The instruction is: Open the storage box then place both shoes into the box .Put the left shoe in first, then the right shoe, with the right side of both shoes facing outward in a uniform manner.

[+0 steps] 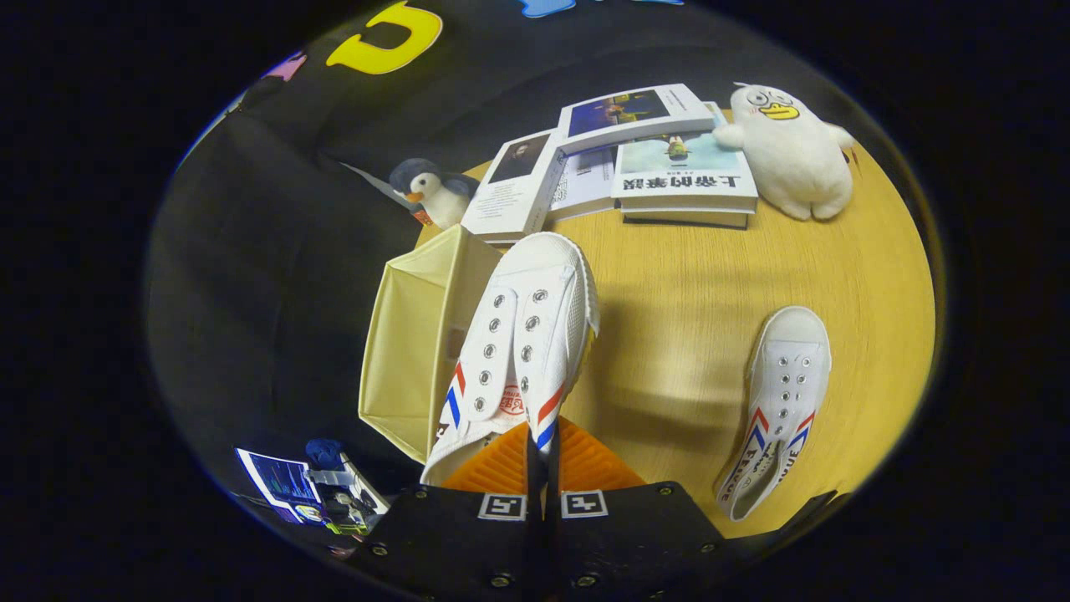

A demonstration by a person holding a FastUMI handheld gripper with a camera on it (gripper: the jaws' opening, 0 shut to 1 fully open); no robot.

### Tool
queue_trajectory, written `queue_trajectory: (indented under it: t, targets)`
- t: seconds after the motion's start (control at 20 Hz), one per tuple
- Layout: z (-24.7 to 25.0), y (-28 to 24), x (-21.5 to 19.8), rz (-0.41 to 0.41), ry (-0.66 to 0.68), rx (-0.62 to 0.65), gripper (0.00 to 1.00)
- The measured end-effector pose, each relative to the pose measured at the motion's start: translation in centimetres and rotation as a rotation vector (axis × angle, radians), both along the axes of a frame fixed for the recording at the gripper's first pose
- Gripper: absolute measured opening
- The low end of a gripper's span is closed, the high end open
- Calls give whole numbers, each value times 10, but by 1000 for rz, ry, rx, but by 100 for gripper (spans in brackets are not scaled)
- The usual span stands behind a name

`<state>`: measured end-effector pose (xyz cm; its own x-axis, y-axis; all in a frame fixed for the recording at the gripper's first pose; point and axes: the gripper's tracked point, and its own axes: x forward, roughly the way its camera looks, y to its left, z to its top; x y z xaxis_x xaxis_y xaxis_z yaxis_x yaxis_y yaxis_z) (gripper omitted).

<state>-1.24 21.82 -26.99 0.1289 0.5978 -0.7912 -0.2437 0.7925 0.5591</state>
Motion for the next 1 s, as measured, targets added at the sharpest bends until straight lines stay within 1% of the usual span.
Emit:
queue_trajectory:
  t: [0.25,0.4,0.55,0.75,1.0]
  targets:
    - [56,42,1,74,-49,59,1]
    - [69,84,0,128,-54,90,1]
    - [61,127,0,183,-47,71,1]
    - [41,164,-6,260,-27,41,1]
    - [18,187,-6,315,-41,-24,1]
